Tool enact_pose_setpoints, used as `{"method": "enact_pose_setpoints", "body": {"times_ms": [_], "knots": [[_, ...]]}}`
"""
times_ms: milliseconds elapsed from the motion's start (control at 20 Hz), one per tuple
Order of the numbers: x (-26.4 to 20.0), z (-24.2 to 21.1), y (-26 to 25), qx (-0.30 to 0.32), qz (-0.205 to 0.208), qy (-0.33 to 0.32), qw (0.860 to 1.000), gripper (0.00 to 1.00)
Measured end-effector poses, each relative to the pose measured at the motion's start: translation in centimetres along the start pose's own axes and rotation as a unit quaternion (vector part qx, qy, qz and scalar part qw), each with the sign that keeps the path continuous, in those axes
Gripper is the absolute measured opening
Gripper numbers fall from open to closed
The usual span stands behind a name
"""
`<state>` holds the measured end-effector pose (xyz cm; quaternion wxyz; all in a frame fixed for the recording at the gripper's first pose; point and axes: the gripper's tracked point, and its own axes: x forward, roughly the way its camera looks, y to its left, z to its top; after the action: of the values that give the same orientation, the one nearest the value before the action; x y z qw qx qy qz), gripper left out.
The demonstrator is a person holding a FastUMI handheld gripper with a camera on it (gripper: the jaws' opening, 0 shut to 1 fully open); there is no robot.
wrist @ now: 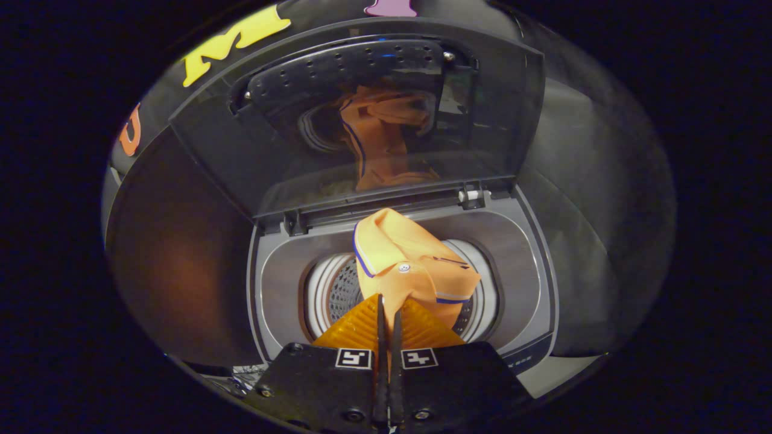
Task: Put the clothes into the washing machine and then close the washing machine lid.
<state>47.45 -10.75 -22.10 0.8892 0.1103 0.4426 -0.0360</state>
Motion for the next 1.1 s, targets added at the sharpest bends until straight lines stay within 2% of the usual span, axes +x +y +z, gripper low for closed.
{"method": "enact_pose_setpoints", "body": {"times_ms": [150,400,750,1100], "knots": [[0.0,-0.4,-0.1,0.000,0.007,0.006,1.000,0.11],[-0.6,-0.1,-0.9,-0.023,-0.019,-0.018,0.999,0.90],[-1.7,-0.1,-1.3,-0.034,-0.035,-0.040,0.998,0.89],[-6.2,3.1,-1.2,-0.063,-0.039,-0.107,0.992,0.89]]}}
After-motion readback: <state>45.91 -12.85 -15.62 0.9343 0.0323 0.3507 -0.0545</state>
